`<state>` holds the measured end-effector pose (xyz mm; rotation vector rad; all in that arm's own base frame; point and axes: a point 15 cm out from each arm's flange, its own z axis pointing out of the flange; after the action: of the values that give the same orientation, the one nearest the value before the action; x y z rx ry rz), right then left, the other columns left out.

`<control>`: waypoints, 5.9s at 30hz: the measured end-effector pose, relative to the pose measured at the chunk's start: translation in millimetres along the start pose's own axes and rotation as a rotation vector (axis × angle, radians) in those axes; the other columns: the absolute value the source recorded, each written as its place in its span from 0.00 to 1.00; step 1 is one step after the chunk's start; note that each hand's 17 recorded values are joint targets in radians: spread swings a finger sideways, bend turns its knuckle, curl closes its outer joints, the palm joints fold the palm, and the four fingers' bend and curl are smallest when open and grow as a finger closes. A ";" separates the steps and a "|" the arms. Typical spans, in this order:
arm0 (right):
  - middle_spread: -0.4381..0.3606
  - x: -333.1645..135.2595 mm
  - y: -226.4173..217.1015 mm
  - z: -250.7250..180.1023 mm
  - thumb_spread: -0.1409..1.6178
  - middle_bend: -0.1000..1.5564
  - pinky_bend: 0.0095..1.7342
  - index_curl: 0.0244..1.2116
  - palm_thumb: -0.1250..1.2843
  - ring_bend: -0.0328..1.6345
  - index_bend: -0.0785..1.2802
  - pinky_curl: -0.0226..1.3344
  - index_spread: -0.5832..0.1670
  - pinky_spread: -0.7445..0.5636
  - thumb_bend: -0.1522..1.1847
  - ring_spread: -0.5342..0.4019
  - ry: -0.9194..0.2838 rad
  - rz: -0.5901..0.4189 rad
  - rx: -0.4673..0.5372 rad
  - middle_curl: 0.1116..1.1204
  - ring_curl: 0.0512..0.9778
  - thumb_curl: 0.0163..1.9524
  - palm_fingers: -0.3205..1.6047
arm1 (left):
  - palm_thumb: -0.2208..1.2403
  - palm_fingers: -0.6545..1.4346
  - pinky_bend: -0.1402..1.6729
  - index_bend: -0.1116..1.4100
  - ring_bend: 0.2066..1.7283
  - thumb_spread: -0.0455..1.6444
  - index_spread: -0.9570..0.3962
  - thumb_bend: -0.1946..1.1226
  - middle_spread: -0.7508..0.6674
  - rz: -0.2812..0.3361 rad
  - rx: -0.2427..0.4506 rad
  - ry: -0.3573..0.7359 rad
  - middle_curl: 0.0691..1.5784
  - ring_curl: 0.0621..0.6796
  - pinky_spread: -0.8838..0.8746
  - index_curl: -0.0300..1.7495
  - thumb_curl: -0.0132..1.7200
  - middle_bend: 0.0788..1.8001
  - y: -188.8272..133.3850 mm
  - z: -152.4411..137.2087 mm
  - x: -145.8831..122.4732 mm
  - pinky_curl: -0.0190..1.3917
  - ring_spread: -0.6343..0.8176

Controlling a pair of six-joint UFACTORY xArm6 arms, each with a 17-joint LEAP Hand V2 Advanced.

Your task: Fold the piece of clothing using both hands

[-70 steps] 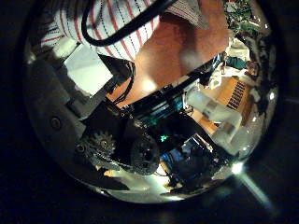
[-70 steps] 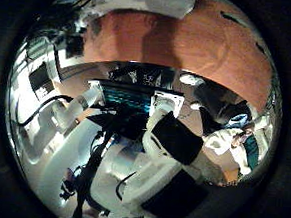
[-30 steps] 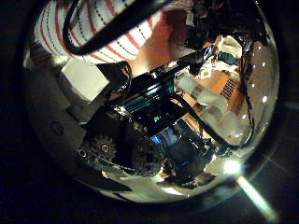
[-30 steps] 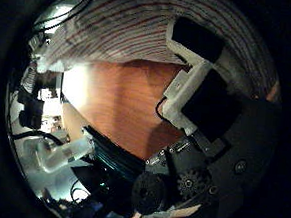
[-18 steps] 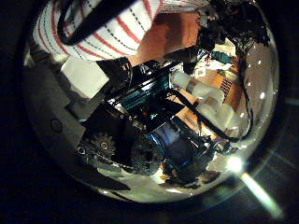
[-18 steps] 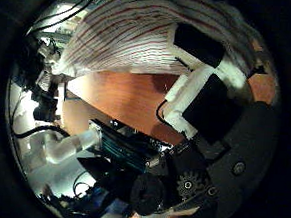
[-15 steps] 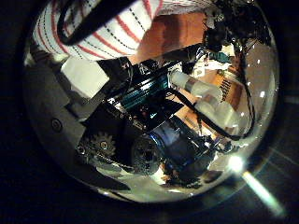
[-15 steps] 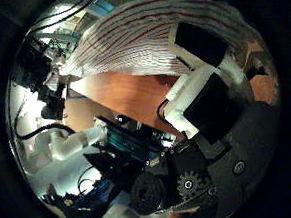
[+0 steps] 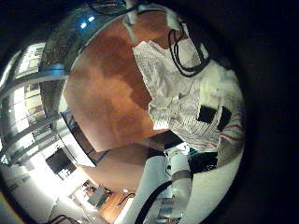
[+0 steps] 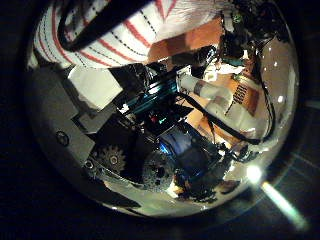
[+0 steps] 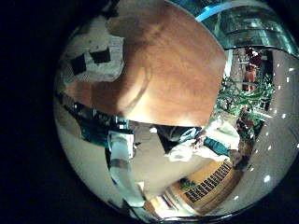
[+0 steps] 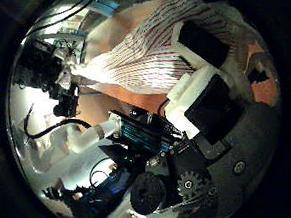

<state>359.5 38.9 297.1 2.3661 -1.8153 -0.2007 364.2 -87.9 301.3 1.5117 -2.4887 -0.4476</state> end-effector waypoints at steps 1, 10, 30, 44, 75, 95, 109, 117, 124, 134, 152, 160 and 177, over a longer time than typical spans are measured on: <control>0.31 0.4 -5.7 5.0 0.83 0.79 0.84 0.82 0.76 0.88 0.69 0.40 0.24 0.41 0.12 0.35 -0.002 -0.001 -0.016 0.72 0.61 0.28 0.72 | 0.64 0.77 0.88 0.18 0.82 0.71 0.26 0.13 0.06 -0.005 0.004 0.003 0.77 0.72 0.20 0.80 0.31 0.39 -9.2 2.1 -4.5 0.43 0.14; 0.31 22.9 -45.2 51.4 0.83 0.79 0.84 0.85 0.78 0.87 0.68 0.43 0.23 0.42 0.11 0.35 -0.028 0.048 -0.136 0.73 0.63 0.29 0.71 | 0.61 0.74 0.86 0.18 0.82 0.69 0.27 0.13 0.05 0.000 -0.048 0.027 0.77 0.74 0.21 0.82 0.29 0.39 -75.8 34.9 -24.4 0.44 0.14; 0.32 87.5 -120.0 84.8 0.84 0.45 0.69 0.63 0.63 0.71 0.27 0.39 0.16 0.43 0.10 0.33 -0.035 0.150 -0.018 0.52 0.50 0.25 0.18 | 0.37 0.25 0.62 0.13 0.59 0.65 0.54 0.10 0.42 -0.067 -0.067 -0.023 0.54 0.58 0.35 0.53 0.23 0.12 -156.7 67.0 -79.7 0.43 0.36; 0.39 94.1 -83.0 42.0 0.81 0.31 0.51 0.41 0.57 0.54 0.19 0.26 0.20 0.76 0.10 0.49 -0.007 0.095 0.052 0.34 0.33 0.21 0.21 | 0.24 0.26 0.43 0.15 0.39 0.66 0.68 0.13 0.75 -0.131 -0.004 0.082 0.31 0.35 0.74 0.28 0.18 0.05 -105.4 22.9 -124.2 0.30 0.68; 0.35 37.1 -69.9 146.0 0.68 0.37 0.46 0.22 0.55 0.56 0.13 0.18 0.36 0.60 0.11 0.38 0.108 -0.077 -0.254 0.33 0.28 0.19 0.52 | 0.26 0.29 0.37 0.16 0.33 0.72 0.75 0.13 0.79 -0.062 -0.037 0.246 0.17 0.27 0.79 0.15 0.17 0.06 -51.3 61.3 -45.2 0.24 0.76; 0.21 120.5 -22.5 142.9 0.75 0.69 0.78 0.61 0.73 0.80 0.69 0.41 0.20 0.37 0.11 0.30 0.091 0.091 -0.134 0.72 0.59 0.23 0.72 | 0.27 0.30 0.36 0.16 0.33 0.72 0.75 0.13 0.78 -0.027 -0.139 0.264 0.17 0.26 0.79 0.15 0.16 0.07 -33.3 123.6 -10.9 0.23 0.75; 0.23 152.6 -7.8 98.5 0.80 0.74 0.81 0.76 0.75 0.85 0.72 0.49 0.23 0.40 0.11 0.31 0.120 0.139 0.020 0.82 0.68 0.23 0.66 | 0.27 0.31 0.35 0.16 0.33 0.71 0.75 0.13 0.77 0.002 -0.091 0.267 0.18 0.26 0.79 0.15 0.17 0.07 -33.2 113.4 16.5 0.23 0.75; 0.24 119.6 -18.8 42.3 0.81 0.75 0.81 0.81 0.75 0.86 0.71 0.52 0.23 0.40 0.11 0.31 0.178 0.054 0.145 0.85 0.70 0.23 0.65 | 0.27 0.31 0.35 0.17 0.34 0.71 0.74 0.13 0.76 -0.057 -0.052 0.254 0.18 0.26 0.79 0.15 0.17 0.07 -3.9 81.4 -19.7 0.23 0.74; 0.25 14.1 -47.6 -1.2 0.80 0.74 0.80 0.83 0.75 0.85 0.71 0.53 0.23 0.40 0.11 0.32 0.227 -0.176 0.242 0.85 0.71 0.24 0.67 | 0.27 0.31 0.35 0.17 0.34 0.71 0.74 0.13 0.75 -0.134 -0.028 0.317 0.19 0.26 0.79 0.15 0.17 0.07 17.8 87.3 -67.2 0.23 0.74; 0.25 -147.9 -105.3 6.3 0.79 0.73 0.78 0.85 0.75 0.84 0.69 0.54 0.24 0.39 0.11 0.32 0.317 -0.459 0.218 0.86 0.71 0.24 0.68 | 0.27 0.32 0.35 0.17 0.34 0.69 0.74 0.13 0.74 -0.212 -0.023 0.380 0.19 0.26 0.79 0.16 0.17 0.08 65.6 109.8 -92.6 0.23 0.74; 0.22 -146.2 -137.8 37.6 0.79 0.31 0.71 0.49 0.59 0.65 0.17 0.46 0.18 0.42 0.10 0.30 0.267 -0.442 0.182 0.49 0.49 0.22 0.12 | 0.28 0.32 0.35 0.17 0.35 0.70 0.76 0.13 0.74 -0.235 -0.006 0.370 0.19 0.25 0.79 0.16 0.17 0.08 77.6 106.8 -97.7 0.23 0.74; 0.25 -120.2 -112.5 -44.0 0.80 0.26 0.61 0.36 0.65 0.56 0.21 0.38 0.18 0.59 0.14 0.38 0.160 -0.387 0.330 0.37 0.37 0.22 0.20 | 0.27 0.32 0.35 0.17 0.35 0.69 0.74 0.13 0.74 -0.213 -0.017 0.346 0.19 0.25 0.79 0.16 0.17 0.08 67.8 94.6 -77.2 0.23 0.74; 0.34 -15.6 -15.2 -42.0 0.84 0.26 0.43 0.33 0.75 0.43 0.21 0.26 0.18 0.76 0.13 0.48 0.104 -0.267 0.114 0.30 0.26 0.24 0.25 | 0.27 0.32 0.35 0.17 0.36 0.70 0.74 0.13 0.74 -0.249 -0.040 0.272 0.20 0.25 0.79 0.16 0.17 0.08 94.9 42.5 -11.9 0.23 0.74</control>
<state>378.2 59.5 335.4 2.6396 -1.4991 -0.0037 277.4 -29.7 294.9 1.7448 -2.0868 -0.3034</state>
